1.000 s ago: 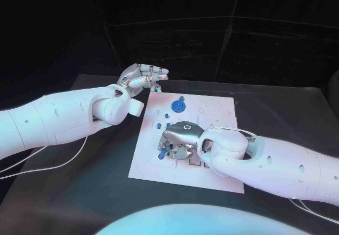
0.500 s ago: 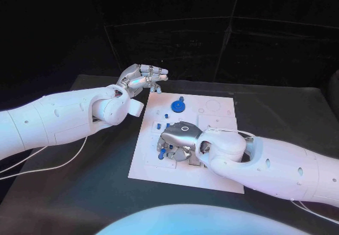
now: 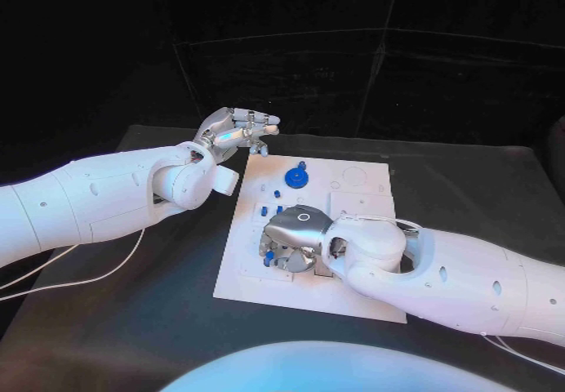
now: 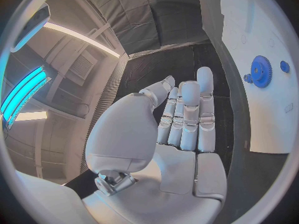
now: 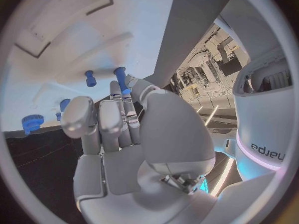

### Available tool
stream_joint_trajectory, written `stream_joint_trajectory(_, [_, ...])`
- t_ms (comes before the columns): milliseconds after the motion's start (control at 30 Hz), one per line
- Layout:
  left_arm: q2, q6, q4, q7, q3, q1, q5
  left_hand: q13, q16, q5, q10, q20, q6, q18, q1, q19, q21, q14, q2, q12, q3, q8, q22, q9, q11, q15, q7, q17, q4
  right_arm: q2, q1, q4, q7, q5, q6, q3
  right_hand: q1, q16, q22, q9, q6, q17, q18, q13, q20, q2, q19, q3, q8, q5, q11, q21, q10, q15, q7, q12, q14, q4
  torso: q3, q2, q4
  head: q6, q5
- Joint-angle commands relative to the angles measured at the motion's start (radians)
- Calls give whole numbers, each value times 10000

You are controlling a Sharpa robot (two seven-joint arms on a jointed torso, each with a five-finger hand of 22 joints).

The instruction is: Assemble the parts on the task board

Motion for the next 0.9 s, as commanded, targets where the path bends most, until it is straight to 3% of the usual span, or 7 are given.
stream_joint_trajectory(33, [4,113,9,29,7,15,27,15,-29,4,-37,18,-12,68,25,-47,-16,-67,41,32,-38,14,-13,-9,2,-6,38,-12,-5,26,11,18,-13,-82,119,-14,-156,8,-42,-24,-133,-47,-129,-12,56,-49,-34,-62,-72,47,48,-1,-156,36,7,-72,65,28,0,0,4,-19,5])
stream_joint_trajectory(367, [-12,121,17,5,7,16,27,15,-29,4,-37,18,-12,68,25,-47,-16,-67,41,32,-38,14,-13,-9,2,-6,38,-12,-5,65,12,4,84,20,-311,-36,-230,-21,-148,-42,-545,-108,-110,-6,109,-135,-101,-66,-86,105,100,-62,-367,87,35,-69,40,35,5,2,8,-37,18])
stream_joint_trajectory(467, [-15,126,18,-4,7,16,27,17,-41,5,-52,19,-18,69,35,-44,-33,-80,57,56,-45,23,-26,-9,3,-6,38,-42,-16,56,12,-11,54,36,-487,-37,-371,-196,-637,-52,-1143,-385,-29,-34,177,-290,-336,-193,-81,103,248,-337,-1109,198,121,-85,-45,69,1,-3,2,-38,20])
stream_joint_trajectory(533, [-16,129,20,-8,7,16,27,17,-41,5,-52,19,-18,69,35,-44,-33,-80,57,56,-45,23,-26,-9,3,-6,38,-42,-16,48,12,-15,28,47,-625,-38,-445,-783,-1617,-47,-1620,-1250,136,-27,247,-367,-783,-452,-76,73,311,-896,-1777,239,179,-59,-343,73,3,1,-1,-31,18])
stream_joint_trajectory(633, [-16,133,17,-13,7,16,27,17,-41,5,-52,19,-18,69,35,-44,-33,-80,57,56,-45,23,-26,-9,3,-6,38,-42,-16,19,12,2,19,122,-881,-38,-473,-1144,-2242,-34,-2020,-1770,246,-8,272,-372,-1091,-847,-66,76,353,-1301,-2248,289,199,-12,-570,72,9,2,0,-27,16])
stream_joint_trajectory(900, [-37,140,14,-18,7,16,27,17,-41,5,-52,19,-18,69,35,-44,-33,-80,57,56,-45,23,-26,-9,3,-6,38,-42,-16,-548,11,403,246,618,-1803,-37,-528,-1319,-2896,-33,-2854,-2202,333,36,327,-232,-1237,-2682,-70,164,420,-1777,-2984,355,146,389,-707,382,12,-15,-6,4,-26])
